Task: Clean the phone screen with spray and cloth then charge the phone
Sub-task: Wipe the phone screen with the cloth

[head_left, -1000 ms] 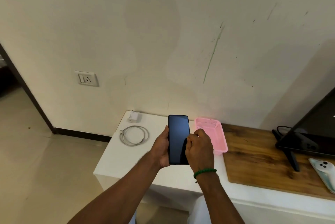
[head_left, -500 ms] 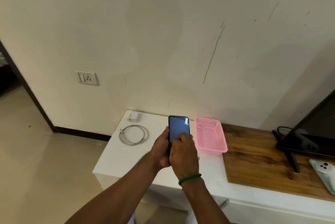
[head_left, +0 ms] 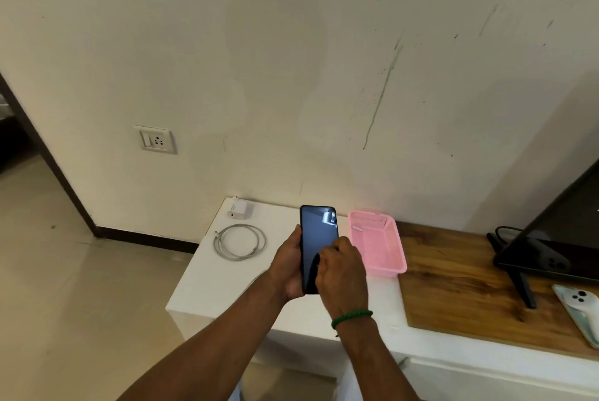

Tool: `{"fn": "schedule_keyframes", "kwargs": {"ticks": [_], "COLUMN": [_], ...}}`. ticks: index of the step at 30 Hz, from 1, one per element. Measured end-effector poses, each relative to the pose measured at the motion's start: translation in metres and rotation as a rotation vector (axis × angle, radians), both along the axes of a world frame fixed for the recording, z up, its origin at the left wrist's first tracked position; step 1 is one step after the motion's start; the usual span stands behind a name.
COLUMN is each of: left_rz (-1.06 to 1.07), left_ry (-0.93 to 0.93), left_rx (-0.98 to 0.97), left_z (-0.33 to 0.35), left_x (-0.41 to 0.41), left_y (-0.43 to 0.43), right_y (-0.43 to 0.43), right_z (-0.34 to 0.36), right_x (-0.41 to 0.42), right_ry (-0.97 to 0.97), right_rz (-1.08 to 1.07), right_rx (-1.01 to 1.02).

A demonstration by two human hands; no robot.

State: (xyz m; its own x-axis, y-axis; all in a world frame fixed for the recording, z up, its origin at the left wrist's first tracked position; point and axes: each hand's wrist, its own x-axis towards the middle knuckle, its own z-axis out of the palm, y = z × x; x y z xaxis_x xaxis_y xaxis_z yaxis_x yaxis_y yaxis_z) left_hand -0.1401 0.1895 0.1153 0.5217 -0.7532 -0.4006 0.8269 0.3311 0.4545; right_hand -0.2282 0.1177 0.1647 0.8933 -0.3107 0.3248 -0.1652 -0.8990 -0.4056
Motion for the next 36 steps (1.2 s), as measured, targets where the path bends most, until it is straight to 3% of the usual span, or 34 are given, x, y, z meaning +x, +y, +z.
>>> {"fn": "schedule_keyframes", "kwargs": {"ticks": [7, 18, 29, 36], "left_rz": [-0.003, 0.035, 0.047, 0.053], "left_ry": [-0.011, -0.018, -0.054, -0.06], "left_rx": [0.0, 0.045, -0.061, -0.015], "left_z": [-0.001, 0.001, 0.005, 0.005], "left_x": [-0.002, 0.0, -0.006, -0.004], "left_y": [-0.002, 0.0, -0.002, -0.003], "right_y": [-0.015, -0.011, 0.022, 0.011], "right_z": [-0.001, 0.002, -0.001, -0.001], "right_x": [-0.003, -0.005, -0.011, -0.008], "right_ry": [-0.011, 0.015, -0.029, -0.019], "right_rz": [-0.058, 0.002, 0.159, 0.119], "right_rx": [0.035, 0.056, 0.033, 0.032]}}
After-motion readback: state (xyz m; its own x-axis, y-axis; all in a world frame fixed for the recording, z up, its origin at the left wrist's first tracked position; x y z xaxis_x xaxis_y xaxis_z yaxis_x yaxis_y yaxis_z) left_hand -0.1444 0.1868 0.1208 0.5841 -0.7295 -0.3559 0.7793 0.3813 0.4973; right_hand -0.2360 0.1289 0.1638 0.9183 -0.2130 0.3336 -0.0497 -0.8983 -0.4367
